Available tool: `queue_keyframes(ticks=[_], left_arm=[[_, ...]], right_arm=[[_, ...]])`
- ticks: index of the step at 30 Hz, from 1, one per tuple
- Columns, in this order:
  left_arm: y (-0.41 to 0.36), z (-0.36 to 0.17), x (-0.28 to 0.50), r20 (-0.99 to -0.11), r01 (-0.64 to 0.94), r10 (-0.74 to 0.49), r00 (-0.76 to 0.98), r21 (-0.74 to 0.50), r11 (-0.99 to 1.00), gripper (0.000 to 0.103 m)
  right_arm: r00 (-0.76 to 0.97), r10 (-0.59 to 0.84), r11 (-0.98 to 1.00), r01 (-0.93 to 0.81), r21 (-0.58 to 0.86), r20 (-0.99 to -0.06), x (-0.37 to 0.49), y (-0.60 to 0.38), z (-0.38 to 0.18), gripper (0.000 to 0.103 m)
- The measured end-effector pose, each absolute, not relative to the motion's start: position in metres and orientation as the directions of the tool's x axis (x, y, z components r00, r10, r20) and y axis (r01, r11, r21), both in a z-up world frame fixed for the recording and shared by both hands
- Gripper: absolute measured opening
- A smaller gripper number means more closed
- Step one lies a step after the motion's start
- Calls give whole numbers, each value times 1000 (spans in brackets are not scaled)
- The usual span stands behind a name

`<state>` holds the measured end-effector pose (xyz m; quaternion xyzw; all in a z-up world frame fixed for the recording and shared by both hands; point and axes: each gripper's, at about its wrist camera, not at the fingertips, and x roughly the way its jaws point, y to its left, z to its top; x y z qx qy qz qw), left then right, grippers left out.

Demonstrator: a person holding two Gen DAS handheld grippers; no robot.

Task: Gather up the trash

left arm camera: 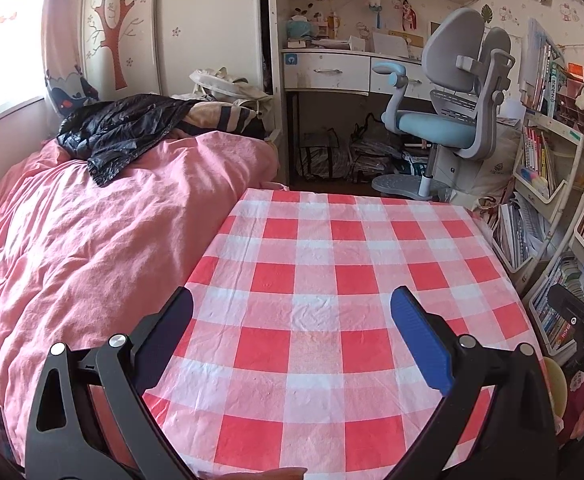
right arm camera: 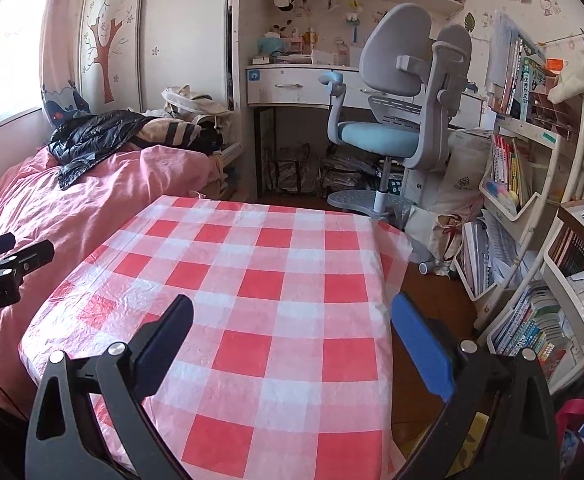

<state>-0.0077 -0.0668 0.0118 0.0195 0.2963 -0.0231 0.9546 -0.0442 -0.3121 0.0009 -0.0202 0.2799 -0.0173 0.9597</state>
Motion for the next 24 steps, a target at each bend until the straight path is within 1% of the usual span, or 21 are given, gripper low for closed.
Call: queue_keyframes(ticks=[11, 24], left_arm=[[-67, 11, -8, -567, 53, -31, 823, 22, 998, 96], [-65, 8, -8, -565, 58, -31, 824, 29, 998, 96]], right_arm=[[837, -53, 994, -9, -110, -544, -41, -296, -1, 95], [834, -51, 994, -14, -112, -549, -40, -295, -3, 95]])
